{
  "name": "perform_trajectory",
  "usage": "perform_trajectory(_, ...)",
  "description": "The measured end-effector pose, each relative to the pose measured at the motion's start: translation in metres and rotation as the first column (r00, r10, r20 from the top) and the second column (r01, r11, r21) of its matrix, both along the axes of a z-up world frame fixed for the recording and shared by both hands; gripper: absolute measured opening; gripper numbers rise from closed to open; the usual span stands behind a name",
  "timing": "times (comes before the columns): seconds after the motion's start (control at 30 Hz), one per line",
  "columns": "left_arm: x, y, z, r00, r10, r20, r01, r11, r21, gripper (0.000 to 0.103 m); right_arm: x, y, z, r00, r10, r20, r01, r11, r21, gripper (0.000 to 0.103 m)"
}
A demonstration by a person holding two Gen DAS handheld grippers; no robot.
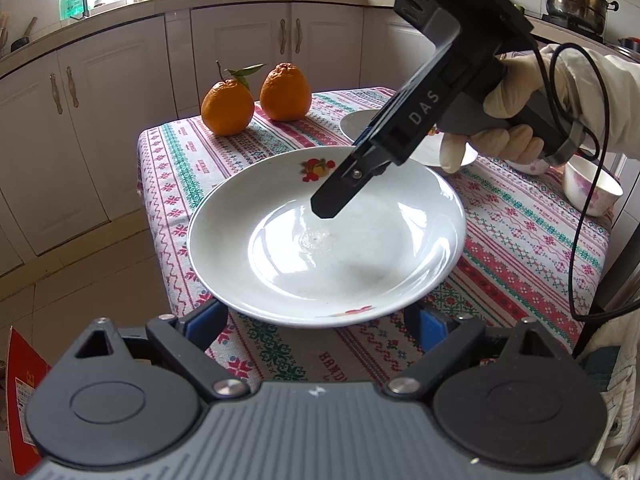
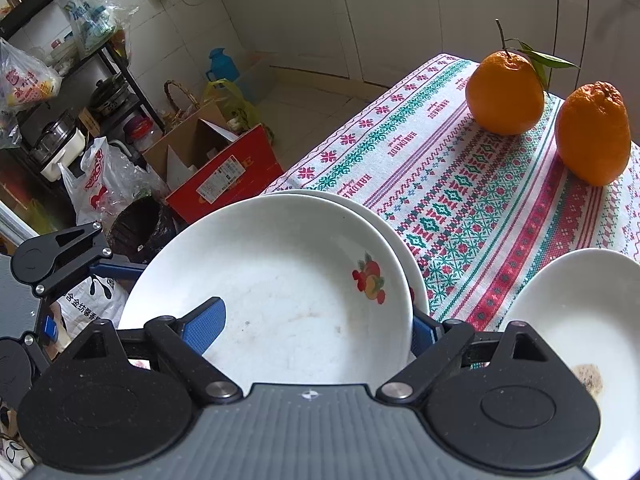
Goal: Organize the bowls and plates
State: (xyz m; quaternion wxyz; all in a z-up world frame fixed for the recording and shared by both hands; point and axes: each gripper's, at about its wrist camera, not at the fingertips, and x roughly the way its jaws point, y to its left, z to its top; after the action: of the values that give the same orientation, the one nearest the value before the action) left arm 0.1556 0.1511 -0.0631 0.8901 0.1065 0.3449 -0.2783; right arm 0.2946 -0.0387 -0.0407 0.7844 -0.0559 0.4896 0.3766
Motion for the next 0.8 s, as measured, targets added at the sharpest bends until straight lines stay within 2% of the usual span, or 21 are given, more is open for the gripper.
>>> perform_trajectory(0.37, 0.001, 0.002, -0.002, 1.000, 0.006, -0.005, -0.006, 1.000, -0.016, 0.094, -0.009, -0.009, 0.005, 1.000, -0.014, 0.003, 0.014, 1.000, 0.005, 0.095)
perform_trajectory(0.53, -0.002, 0.000, 0.000, 1.000, -0.006, 0.020, 0.006, 1.000, 0.005, 0.094, -0.012, -0.014, 0.008, 1.000, -0.023, 0.006, 0.023, 1.000, 0.007, 0.095)
perform_trajectory(0.8, -0.002, -0.001, 0.000, 1.000, 0.006, 0.012, -0.006, 1.000, -0.002, 0.094, -0.019, -0.015, 0.009, 0.999, -0.033, 0.013, 0.033, 0.999, -0.008, 0.095)
